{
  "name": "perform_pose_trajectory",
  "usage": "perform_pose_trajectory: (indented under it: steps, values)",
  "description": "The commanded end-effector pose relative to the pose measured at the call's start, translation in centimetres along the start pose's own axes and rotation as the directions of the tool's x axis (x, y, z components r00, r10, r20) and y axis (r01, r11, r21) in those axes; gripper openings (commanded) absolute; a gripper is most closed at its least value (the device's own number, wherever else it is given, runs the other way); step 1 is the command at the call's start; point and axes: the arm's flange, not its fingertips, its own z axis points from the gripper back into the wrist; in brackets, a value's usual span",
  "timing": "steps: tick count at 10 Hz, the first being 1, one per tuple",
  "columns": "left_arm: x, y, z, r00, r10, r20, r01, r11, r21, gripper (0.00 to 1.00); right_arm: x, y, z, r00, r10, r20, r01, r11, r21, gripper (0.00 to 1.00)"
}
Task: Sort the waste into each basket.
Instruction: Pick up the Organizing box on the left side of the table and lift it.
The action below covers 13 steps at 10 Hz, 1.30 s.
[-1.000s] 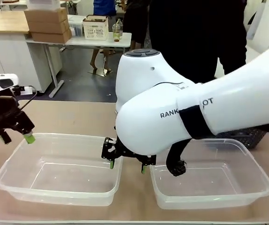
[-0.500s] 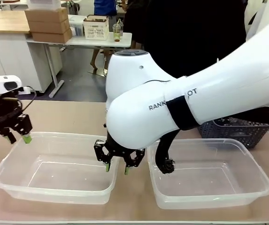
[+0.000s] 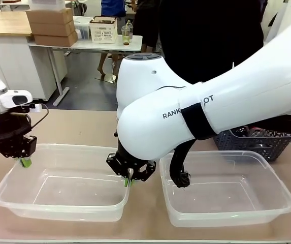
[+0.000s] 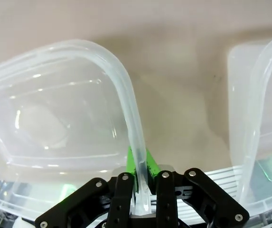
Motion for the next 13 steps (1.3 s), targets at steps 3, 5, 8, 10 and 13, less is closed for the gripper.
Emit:
perform_pose_trajectory:
  steps: [3,5,8,10,13]
  values:
    - [-7.1,-0.6,-3.3,0.996,0.038,0.08,-0.044,0.997,0.069,0.0,-0.1,-1.1,-0.6,0.999,-0.04,0.032,0.042,0.997,-0.063,0.0]
    - [-6.9,-0.8,-1.3,0.972,0.174,0.156,-0.178,0.984,0.012,0.0,-0.1,-3.6,1.3,1.0,0.019,0.02,-0.018,0.999,-0.045,0.0]
    - [-5.8,-2.0,5.2,0.923,0.345,0.172,-0.354,0.935,0.022,0.0,0.3,-8.1,9.1,0.987,0.159,-0.001,-0.159,0.986,-0.057,0.0]
    - [-5.1,-4.2,10.5,0.888,0.334,0.316,-0.367,0.929,0.048,0.0,0.8,-10.6,13.5,0.961,0.266,-0.072,-0.27,0.961,-0.051,0.0]
    - [-4.4,-6.6,8.9,0.934,0.296,0.2,-0.293,0.955,-0.042,0.0,-0.2,-7.1,14.0,0.968,0.253,-0.003,-0.252,0.965,0.067,0.0]
